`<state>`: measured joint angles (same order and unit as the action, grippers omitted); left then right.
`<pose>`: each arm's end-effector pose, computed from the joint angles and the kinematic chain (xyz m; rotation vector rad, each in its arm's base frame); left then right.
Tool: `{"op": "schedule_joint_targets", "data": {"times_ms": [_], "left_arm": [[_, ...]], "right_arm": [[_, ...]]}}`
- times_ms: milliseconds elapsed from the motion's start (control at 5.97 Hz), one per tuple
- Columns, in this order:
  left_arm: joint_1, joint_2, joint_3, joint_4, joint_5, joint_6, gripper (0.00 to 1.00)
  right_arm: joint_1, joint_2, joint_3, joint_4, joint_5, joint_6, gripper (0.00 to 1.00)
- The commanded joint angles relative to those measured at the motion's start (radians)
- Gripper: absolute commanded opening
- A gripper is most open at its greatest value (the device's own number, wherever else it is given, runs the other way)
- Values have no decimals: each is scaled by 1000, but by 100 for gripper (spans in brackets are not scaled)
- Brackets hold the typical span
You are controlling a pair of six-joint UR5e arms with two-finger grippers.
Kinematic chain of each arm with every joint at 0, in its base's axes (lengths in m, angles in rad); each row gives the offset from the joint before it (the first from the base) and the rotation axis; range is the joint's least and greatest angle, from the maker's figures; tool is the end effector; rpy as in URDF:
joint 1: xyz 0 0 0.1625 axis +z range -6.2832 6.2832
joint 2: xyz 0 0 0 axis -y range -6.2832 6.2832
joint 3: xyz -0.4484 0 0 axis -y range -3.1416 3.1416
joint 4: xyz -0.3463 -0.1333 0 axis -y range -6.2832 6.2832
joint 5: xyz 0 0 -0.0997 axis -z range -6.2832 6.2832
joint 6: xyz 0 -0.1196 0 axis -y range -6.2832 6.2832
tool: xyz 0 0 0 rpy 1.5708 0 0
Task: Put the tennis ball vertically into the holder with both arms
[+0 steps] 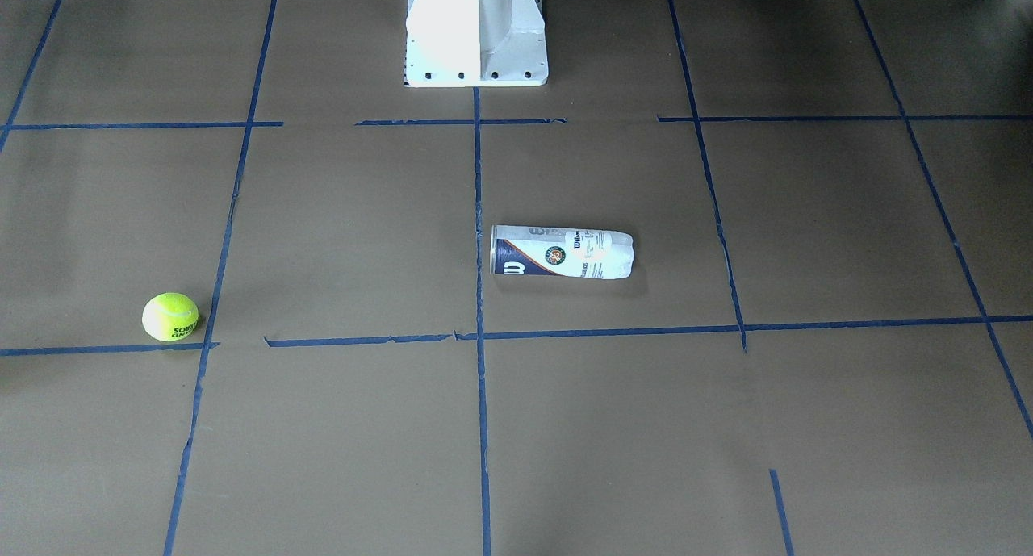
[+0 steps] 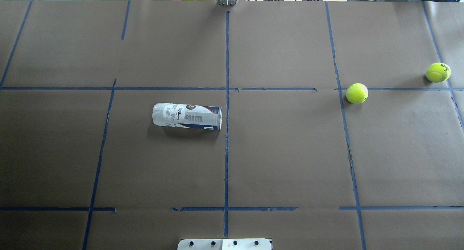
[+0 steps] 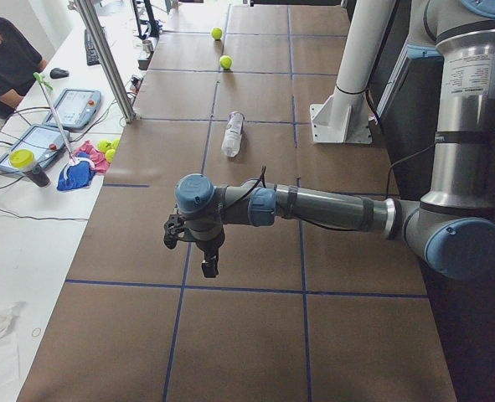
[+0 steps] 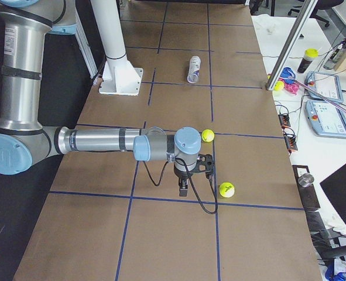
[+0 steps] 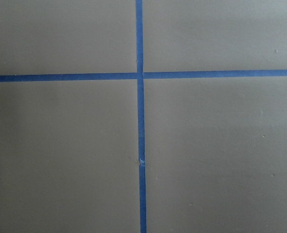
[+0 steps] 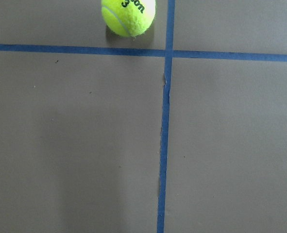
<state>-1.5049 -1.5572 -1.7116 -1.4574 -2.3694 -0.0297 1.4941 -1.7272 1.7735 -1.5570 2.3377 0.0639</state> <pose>-0.0187 -0.4404 0.6490 -0.0251 0.7984 0.0398 0.0210 -0.3835 0.6694 0.0031 -0.7688 -0.0352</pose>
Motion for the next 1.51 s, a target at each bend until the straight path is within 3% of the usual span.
{"op": "schedule_joint_targets", "data": {"times_ms": [0,1340], "left_arm": [[0,14,-3,0,-4,7,100],[2,12,-8,-7,-1,-3,100]], "right_arm": [[0,0,-3,0,0,1,100],[-2,0,-11,-1,3,10,100]]}}
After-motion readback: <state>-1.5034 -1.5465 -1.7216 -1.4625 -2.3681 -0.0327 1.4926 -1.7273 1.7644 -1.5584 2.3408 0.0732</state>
